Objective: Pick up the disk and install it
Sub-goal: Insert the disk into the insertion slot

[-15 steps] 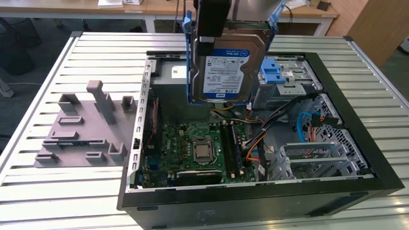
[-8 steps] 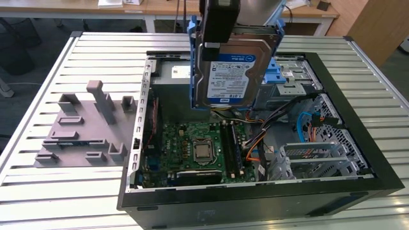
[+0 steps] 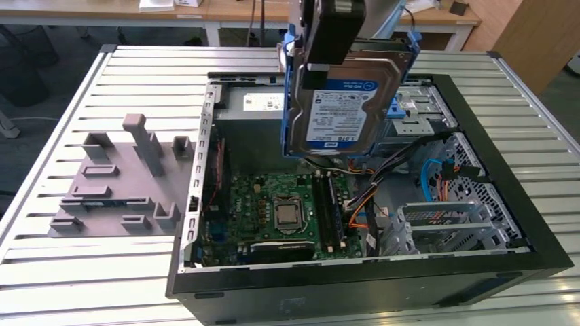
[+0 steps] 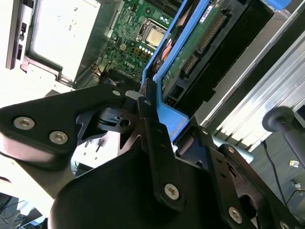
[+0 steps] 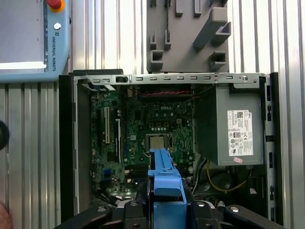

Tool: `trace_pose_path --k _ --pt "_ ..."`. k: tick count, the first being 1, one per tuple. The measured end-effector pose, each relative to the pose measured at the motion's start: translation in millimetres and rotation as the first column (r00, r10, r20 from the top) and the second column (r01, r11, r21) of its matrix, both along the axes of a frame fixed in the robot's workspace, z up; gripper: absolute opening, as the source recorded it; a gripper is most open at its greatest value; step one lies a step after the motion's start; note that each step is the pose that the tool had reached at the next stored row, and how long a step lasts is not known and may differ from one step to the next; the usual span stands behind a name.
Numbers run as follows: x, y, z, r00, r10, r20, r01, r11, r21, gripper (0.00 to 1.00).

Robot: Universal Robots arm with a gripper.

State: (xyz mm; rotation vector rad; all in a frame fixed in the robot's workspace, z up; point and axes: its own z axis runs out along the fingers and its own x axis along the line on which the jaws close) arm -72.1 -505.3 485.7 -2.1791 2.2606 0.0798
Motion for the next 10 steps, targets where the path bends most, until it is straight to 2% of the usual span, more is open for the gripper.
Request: trace_pose_path --k 7,10 --pt "3.3 -1.8 -1.0 0.9998 0.02 0.0 -0.02 0.9998 -0.0001 0.37" --pt "3.4 -6.4 -1.6 0.9997 0.022 0.0 -0.022 0.9997 0.0 0.37"
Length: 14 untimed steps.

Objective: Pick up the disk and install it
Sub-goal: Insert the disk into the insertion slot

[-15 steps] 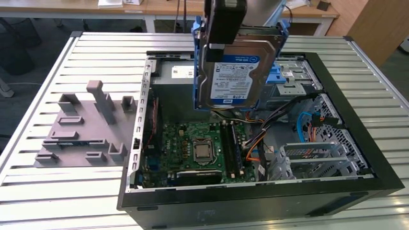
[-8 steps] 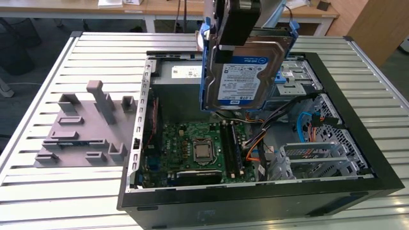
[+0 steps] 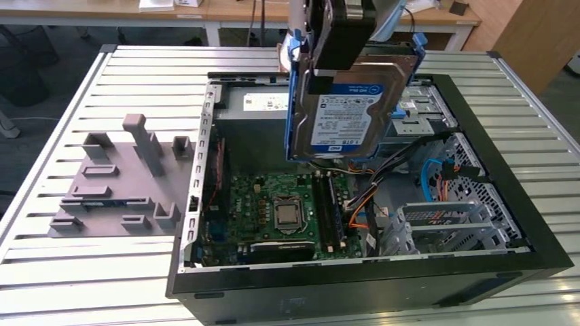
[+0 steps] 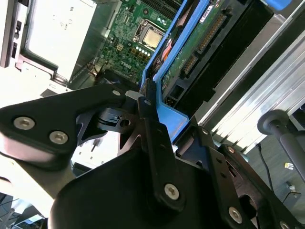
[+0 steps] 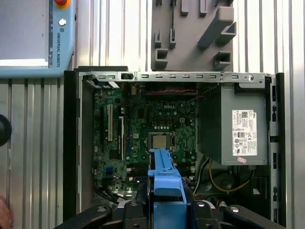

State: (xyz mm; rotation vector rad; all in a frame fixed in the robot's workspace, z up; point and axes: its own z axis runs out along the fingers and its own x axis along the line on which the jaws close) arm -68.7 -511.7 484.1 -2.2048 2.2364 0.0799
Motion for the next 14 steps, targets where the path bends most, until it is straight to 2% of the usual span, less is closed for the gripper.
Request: trace_pose_path --k 9,14 --pt "0.6 -19.9 -2.0 1.0 0.0 0.0001 0.0 1.0 0.0001 0.37" --pt "5.0 -28.6 -2.6 1.0 0.0 0.0 0.0 1.0 0.0 0.37"
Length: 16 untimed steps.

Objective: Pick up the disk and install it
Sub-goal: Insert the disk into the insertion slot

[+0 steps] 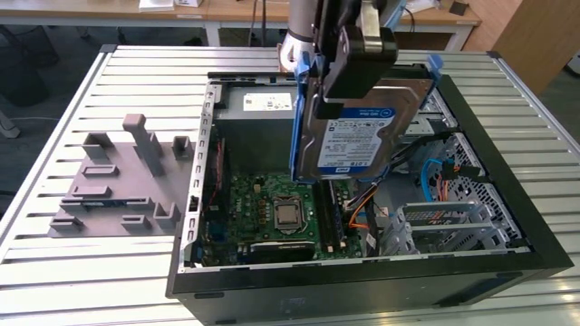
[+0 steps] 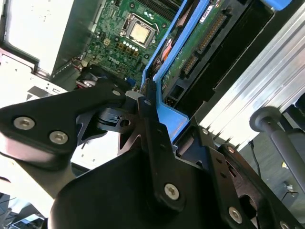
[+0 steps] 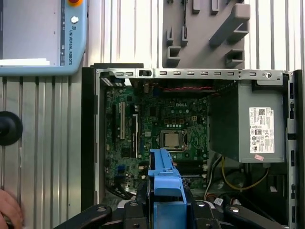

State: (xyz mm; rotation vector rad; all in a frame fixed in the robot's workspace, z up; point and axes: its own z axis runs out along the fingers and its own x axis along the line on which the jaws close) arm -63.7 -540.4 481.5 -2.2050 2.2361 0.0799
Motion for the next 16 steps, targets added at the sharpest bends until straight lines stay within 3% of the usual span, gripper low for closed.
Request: trace_pose_path --k 6,12,16 --pt "11.8 -7.5 -1.1 1.0 0.0 0.0 0.0 1.0 0.0 0.37" --pt "26.7 -11.8 -2.8 1.0 0.0 0.0 0.0 1.0 0.0001 0.37" --pt "30.3 -14.8 -4.2 1.0 0.0 0.0 0.0 1.0 0.0003 0.37"
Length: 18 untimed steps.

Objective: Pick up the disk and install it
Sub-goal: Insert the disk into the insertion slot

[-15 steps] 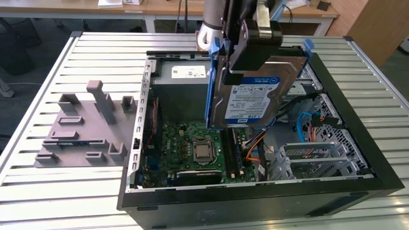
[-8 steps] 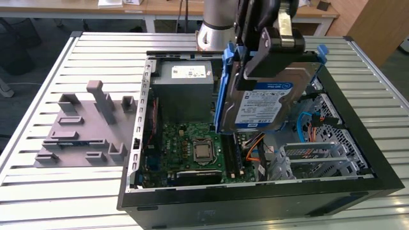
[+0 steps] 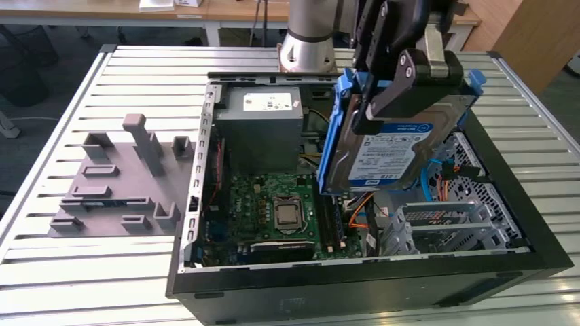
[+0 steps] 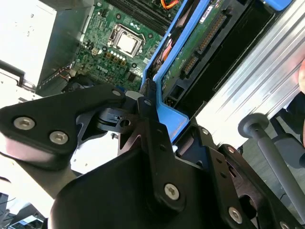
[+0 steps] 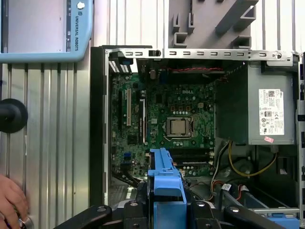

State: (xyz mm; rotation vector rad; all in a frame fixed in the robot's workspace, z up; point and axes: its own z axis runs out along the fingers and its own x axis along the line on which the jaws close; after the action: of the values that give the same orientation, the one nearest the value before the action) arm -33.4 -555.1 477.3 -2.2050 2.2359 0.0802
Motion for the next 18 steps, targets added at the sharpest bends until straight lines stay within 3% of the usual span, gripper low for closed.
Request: trace_pose_path --k 9,18 --pt "3.6 -13.5 -3.3 1.0 0.0 0.0 0.0 1.0 0.0005 0.37" --pt "18.2 -15.6 -7.0 1.0 0.0 0.0 0.0 1.0 0.0005 0.37"
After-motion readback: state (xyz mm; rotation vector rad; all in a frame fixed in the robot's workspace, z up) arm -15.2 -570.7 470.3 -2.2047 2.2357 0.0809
